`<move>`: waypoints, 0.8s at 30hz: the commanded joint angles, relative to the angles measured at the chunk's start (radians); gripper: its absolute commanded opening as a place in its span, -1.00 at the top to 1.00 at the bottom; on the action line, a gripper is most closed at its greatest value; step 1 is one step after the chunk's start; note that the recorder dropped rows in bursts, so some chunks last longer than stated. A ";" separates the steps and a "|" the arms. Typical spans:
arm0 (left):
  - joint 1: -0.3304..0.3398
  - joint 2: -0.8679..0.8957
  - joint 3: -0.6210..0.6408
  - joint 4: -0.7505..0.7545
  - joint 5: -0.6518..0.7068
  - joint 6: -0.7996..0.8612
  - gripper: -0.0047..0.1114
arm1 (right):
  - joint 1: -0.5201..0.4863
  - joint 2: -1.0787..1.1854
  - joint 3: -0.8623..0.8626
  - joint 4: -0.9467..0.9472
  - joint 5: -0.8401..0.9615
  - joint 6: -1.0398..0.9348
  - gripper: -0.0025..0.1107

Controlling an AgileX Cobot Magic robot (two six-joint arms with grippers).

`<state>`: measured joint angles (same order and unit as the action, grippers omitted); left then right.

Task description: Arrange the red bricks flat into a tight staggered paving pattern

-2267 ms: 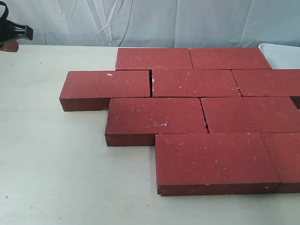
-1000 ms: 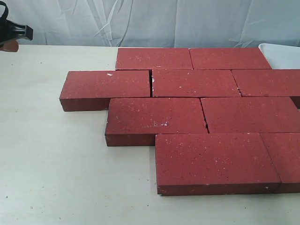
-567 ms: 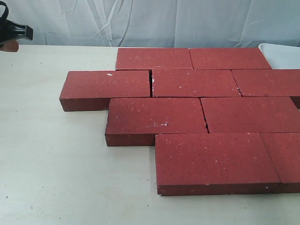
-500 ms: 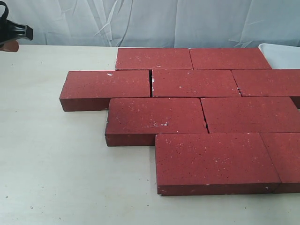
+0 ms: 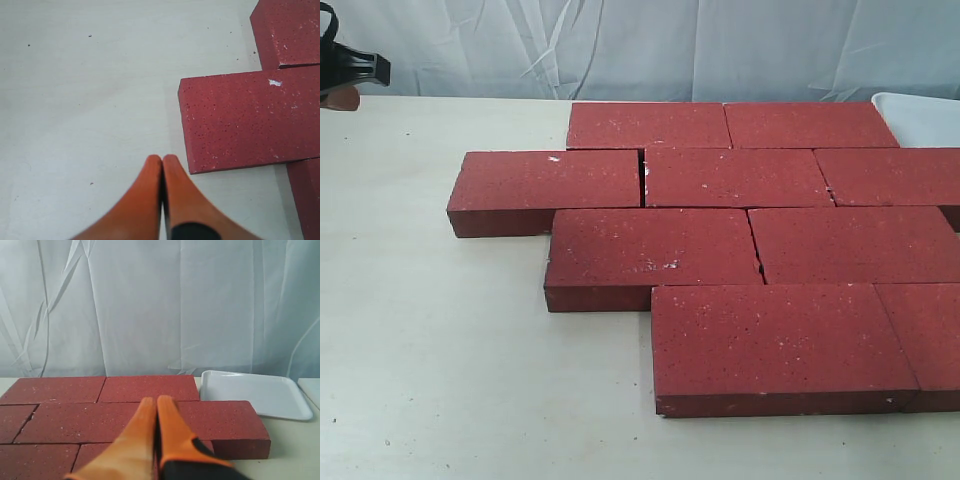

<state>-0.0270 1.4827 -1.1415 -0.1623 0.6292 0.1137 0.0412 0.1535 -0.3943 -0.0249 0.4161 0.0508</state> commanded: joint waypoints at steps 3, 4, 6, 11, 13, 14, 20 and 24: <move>-0.006 -0.011 0.006 -0.001 -0.011 -0.003 0.92 | -0.005 -0.041 0.001 0.025 0.017 -0.060 0.97; -0.006 -0.011 0.006 -0.001 -0.011 -0.003 0.92 | -0.005 -0.043 0.001 0.025 0.022 -0.060 0.97; -0.006 -0.011 0.006 -0.001 -0.011 -0.003 0.92 | -0.005 -0.049 0.001 0.025 0.022 -0.060 0.97; -0.006 -0.011 0.006 -0.001 -0.011 -0.003 0.92 | -0.005 -0.068 0.036 0.055 0.019 -0.060 0.97; -0.006 -0.011 0.006 -0.001 -0.011 -0.003 0.92 | -0.005 -0.084 0.077 0.080 0.016 -0.060 0.97; -0.006 -0.011 0.006 -0.001 -0.011 -0.003 0.92 | -0.005 -0.095 0.104 0.089 0.015 -0.060 0.97; -0.006 -0.011 0.006 -0.001 -0.011 -0.003 0.92 | -0.005 -0.153 0.293 0.165 -0.075 -0.058 0.97; -0.006 -0.011 0.006 -0.001 -0.010 -0.003 0.92 | -0.005 -0.153 0.385 0.188 -0.144 -0.058 0.97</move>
<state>-0.0270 1.4827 -1.1415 -0.1623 0.6292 0.1137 0.0412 0.0069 -0.0606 0.1494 0.3301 0.0000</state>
